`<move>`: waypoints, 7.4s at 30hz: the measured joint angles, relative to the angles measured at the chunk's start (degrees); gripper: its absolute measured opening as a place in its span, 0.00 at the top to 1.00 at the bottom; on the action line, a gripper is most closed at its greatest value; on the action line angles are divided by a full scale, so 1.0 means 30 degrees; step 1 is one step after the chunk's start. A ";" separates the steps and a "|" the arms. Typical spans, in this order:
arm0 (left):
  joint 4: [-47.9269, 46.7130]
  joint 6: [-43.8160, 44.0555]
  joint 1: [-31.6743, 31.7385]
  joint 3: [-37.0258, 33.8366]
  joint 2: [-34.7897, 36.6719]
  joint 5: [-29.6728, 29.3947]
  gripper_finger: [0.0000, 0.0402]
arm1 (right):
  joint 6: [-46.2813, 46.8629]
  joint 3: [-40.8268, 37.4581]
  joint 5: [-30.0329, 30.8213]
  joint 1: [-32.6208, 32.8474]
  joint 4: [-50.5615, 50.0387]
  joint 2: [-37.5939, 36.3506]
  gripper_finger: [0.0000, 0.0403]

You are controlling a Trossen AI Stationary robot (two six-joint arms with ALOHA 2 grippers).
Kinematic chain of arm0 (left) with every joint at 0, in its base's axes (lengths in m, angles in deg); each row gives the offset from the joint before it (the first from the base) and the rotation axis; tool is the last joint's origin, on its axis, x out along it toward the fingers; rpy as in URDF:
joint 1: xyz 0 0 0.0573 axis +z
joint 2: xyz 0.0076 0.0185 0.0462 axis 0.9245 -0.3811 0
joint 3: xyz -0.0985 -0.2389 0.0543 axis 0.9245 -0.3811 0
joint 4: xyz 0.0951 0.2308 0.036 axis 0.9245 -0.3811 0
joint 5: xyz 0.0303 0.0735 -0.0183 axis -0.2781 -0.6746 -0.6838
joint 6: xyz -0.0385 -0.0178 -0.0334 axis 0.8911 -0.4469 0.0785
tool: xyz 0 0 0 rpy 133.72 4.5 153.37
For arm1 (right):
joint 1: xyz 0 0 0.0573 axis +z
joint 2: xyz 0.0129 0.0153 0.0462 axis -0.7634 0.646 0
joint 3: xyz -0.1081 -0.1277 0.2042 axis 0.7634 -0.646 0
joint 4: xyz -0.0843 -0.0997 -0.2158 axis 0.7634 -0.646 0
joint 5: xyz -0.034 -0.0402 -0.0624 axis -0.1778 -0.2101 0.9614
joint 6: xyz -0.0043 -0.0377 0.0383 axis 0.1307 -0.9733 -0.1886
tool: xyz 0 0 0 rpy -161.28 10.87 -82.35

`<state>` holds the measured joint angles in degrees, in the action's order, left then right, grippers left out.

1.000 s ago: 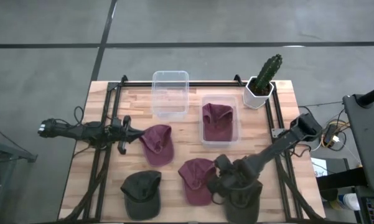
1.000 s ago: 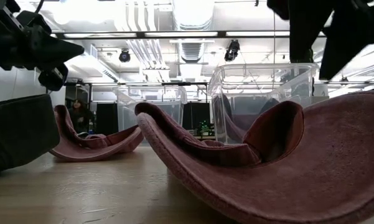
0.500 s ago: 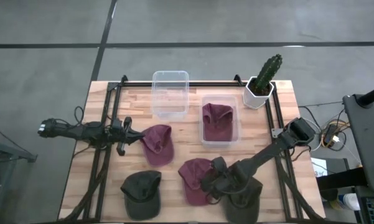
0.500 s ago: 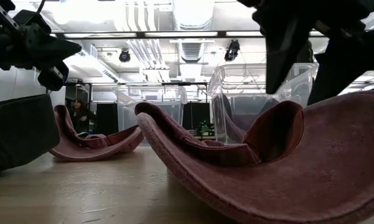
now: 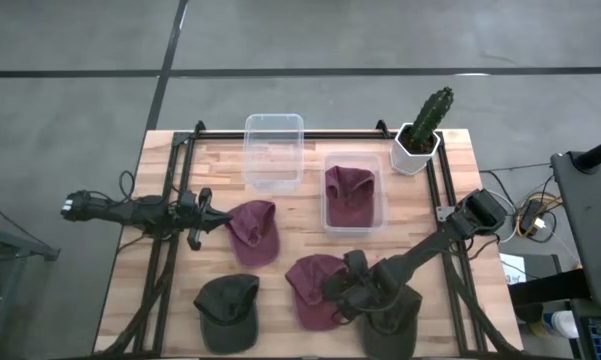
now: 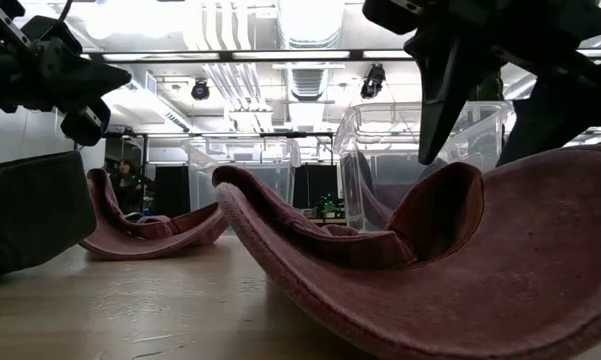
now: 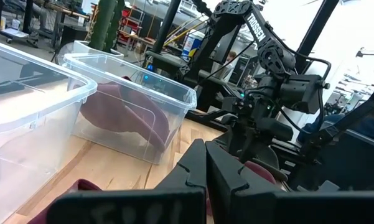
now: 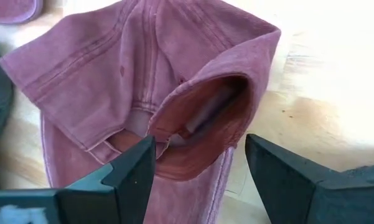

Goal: Pick & Place hat
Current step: Put the bottom red cap into the right transparent bin

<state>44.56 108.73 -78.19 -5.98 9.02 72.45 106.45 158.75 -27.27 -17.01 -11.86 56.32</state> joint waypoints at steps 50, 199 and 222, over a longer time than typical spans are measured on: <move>0.0036 -0.0015 0.0000 0.0000 -0.0003 -0.0013 1.00 | -0.0432 -0.1634 0.2059 -0.0006 0.5912 0.0000 0.98; 0.0032 -0.0969 0.0000 0.0000 0.0004 -0.0201 1.00 | -1.2097 -0.2793 -0.1950 -1.1240 -0.6382 -1.2291 0.74; 0.0036 -0.0947 0.0000 0.0000 -0.0003 -0.0583 1.00 | -1.4446 -0.2750 -0.0972 -1.1630 -0.6258 -0.9099 0.74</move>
<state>44.67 105.88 -78.19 -5.98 9.01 70.70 63.11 150.50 -30.18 -51.90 -30.63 29.02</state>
